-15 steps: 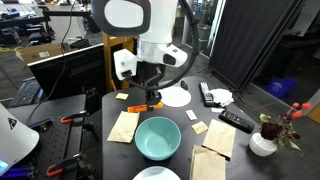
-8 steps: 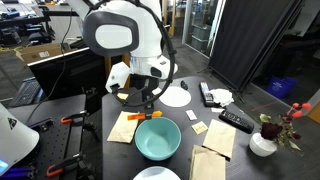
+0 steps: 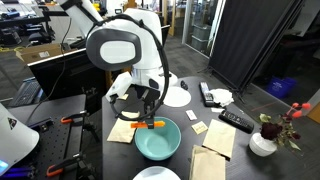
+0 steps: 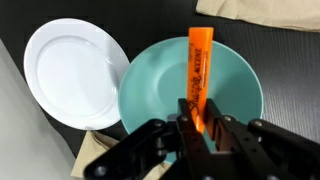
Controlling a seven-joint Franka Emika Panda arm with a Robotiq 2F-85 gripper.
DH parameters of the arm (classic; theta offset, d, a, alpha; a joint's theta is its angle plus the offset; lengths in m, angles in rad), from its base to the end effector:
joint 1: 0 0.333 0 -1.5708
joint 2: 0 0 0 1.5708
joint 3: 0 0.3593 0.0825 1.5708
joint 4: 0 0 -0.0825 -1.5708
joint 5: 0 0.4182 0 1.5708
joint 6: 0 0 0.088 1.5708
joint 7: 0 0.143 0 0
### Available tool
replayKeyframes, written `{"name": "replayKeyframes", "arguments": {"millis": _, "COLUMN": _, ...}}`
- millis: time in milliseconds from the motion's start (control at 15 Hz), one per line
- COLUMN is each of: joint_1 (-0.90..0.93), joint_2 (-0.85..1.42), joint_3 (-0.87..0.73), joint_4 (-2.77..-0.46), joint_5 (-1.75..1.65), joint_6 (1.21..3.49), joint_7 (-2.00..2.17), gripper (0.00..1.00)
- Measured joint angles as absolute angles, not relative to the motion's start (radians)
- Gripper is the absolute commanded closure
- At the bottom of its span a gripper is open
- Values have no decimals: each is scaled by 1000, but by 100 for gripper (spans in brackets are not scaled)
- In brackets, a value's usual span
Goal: Put the marker in the bowl
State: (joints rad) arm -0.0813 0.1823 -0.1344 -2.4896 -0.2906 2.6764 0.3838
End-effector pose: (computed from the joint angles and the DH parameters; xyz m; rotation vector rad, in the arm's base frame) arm 0.4863 -0.1046 0.1937 2.9450 -0.5015 0.0241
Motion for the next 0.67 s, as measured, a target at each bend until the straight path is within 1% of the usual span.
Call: {"name": "replayKeyframes", "arguments": {"millis": 667, "joint_1": 0, "joint_2": 284, "joint_3": -214, "joint_4": -2416, "joint_5": -291, "joint_6": 2739, "joint_7": 475, "gripper": 95}}
